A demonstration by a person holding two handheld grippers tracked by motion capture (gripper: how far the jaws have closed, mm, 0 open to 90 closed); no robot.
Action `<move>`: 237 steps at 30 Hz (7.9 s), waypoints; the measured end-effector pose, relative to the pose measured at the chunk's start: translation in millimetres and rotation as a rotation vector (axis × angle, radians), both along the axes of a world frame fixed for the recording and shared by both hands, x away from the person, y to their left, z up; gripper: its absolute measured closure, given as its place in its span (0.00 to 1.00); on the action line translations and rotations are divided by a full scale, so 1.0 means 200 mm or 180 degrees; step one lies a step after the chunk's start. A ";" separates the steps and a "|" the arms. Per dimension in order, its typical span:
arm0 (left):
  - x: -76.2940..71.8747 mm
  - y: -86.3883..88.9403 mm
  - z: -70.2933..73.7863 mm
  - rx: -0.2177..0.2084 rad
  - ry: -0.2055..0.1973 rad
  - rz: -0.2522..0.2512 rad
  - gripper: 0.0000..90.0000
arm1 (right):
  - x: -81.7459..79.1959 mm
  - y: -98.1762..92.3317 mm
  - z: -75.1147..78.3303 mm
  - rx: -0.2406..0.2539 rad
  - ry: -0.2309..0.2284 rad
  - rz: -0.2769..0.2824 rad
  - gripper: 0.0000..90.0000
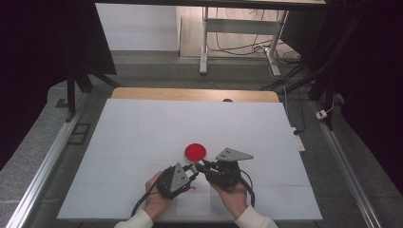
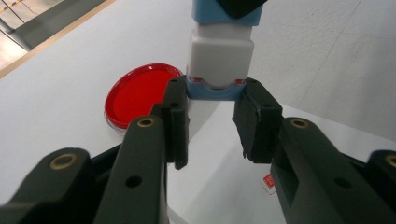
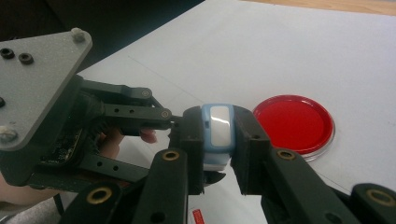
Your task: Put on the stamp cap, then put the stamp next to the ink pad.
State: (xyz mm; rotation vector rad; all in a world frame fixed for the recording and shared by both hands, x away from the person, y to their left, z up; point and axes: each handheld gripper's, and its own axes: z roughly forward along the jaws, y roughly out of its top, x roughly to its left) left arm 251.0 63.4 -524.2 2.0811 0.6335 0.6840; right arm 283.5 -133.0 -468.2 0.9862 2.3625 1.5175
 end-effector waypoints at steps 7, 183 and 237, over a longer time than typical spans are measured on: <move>-0.01 0.00 0.01 -0.0019 -0.0076 0.0016 0.73 | 0.00 0.00 0.01 0.0017 0.0013 0.0010 0.84; -0.15 0.76 0.01 -0.0395 0.0842 0.0625 0.39 | 0.51 -0.13 -0.10 -0.1044 -0.0073 -0.0232 0.52; -0.16 0.77 0.00 -0.0363 0.0767 0.0599 0.39 | -0.02 -0.77 -0.17 -0.0668 -0.0504 -0.0093 0.50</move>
